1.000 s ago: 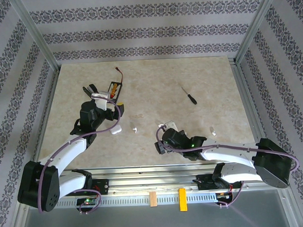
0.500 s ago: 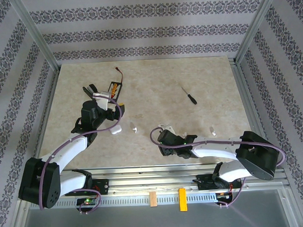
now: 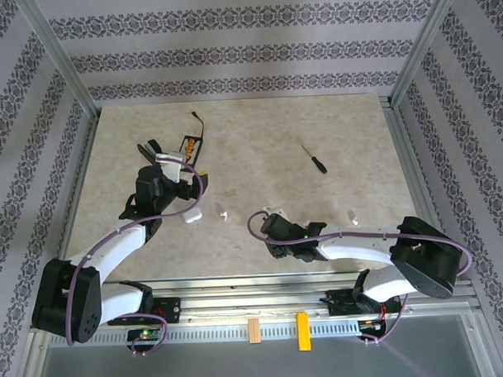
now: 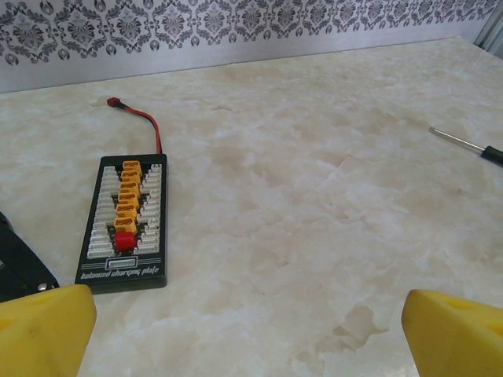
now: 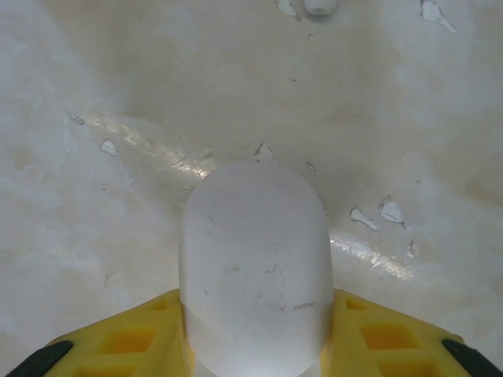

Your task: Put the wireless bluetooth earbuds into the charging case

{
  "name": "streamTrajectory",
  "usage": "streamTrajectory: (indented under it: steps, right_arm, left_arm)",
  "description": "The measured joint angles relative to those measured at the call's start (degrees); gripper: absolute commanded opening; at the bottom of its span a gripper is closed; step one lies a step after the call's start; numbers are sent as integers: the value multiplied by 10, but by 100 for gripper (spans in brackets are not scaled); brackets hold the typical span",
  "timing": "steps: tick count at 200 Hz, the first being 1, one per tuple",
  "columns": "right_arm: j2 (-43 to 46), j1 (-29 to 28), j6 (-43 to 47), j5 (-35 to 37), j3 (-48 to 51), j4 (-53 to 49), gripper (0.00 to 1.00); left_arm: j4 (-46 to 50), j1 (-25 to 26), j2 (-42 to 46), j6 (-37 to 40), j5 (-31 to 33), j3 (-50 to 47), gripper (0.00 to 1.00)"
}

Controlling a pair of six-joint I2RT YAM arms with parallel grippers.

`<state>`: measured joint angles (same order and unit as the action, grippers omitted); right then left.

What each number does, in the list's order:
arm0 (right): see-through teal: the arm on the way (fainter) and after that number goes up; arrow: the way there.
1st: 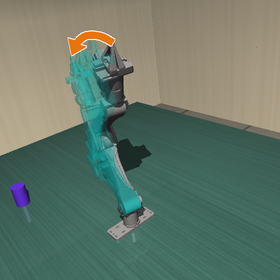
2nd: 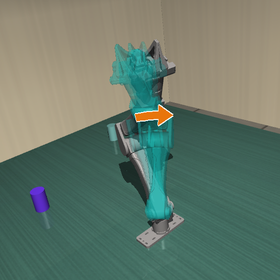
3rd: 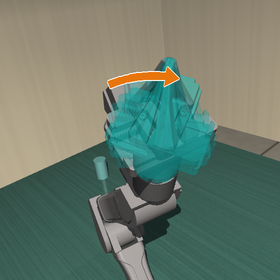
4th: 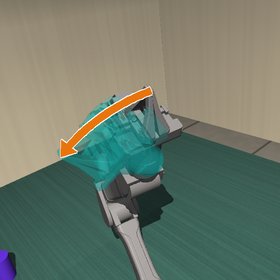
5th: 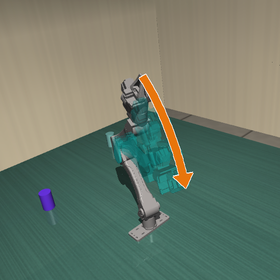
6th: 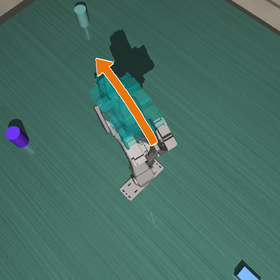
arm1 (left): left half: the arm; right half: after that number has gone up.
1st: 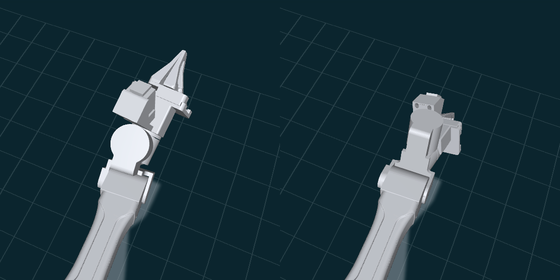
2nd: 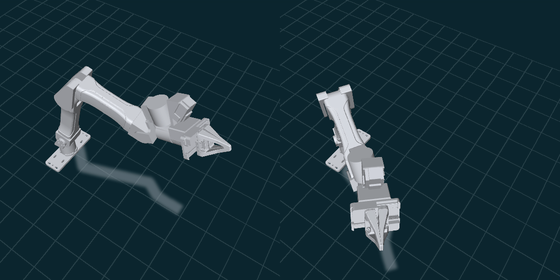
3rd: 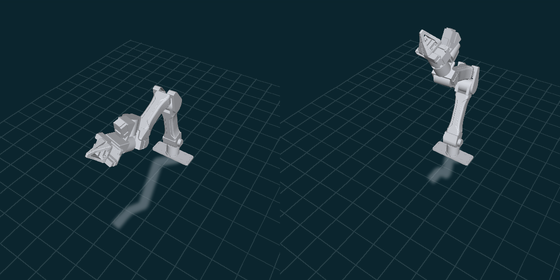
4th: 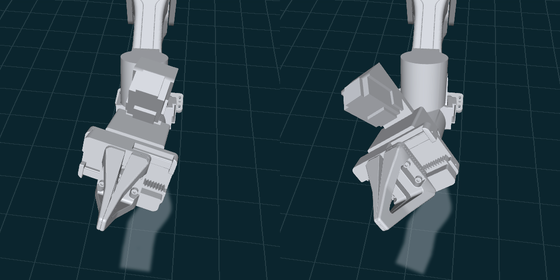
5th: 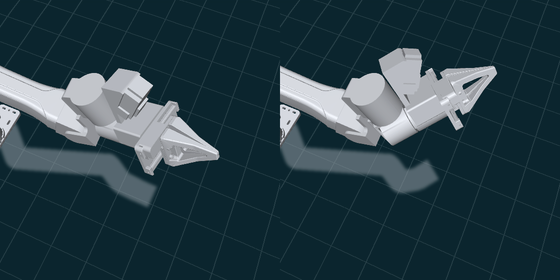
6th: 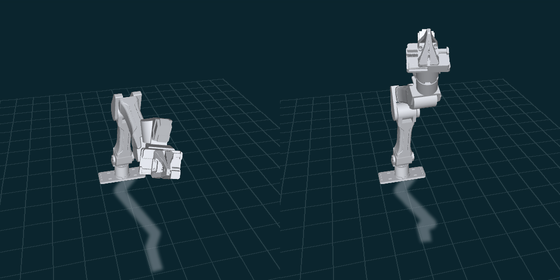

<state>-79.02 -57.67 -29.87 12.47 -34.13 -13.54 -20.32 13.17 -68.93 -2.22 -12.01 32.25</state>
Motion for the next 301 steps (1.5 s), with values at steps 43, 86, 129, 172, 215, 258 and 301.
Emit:
streamTrajectory:
  steps: [43,86,129,172,215,258,301]
  right_arm:
    - [79,63,69,-70,-6,2,30]
    - [96,169,175,-200,-70,-14,28]
    - [94,233,298,-314,-167,-60,27]
    - [32,236,400,-411,-277,-124,28]
    - [-39,236,471,-497,-369,-196,27]
    - [-85,228,522,-547,-445,-252,27]
    - [-98,205,560,-570,-488,-291,26]
  left_arm:
    - [5,0,9,-62,-54,3,99]
    - [87,0,59,-104,-121,53,99]
    - [196,7,123,-37,-222,101,99]
    - [238,8,162,64,-311,100,99]
    - [240,26,126,113,-402,97,99]
    - [254,53,83,138,-451,97,97]
    - [246,53,73,135,-493,96,81]
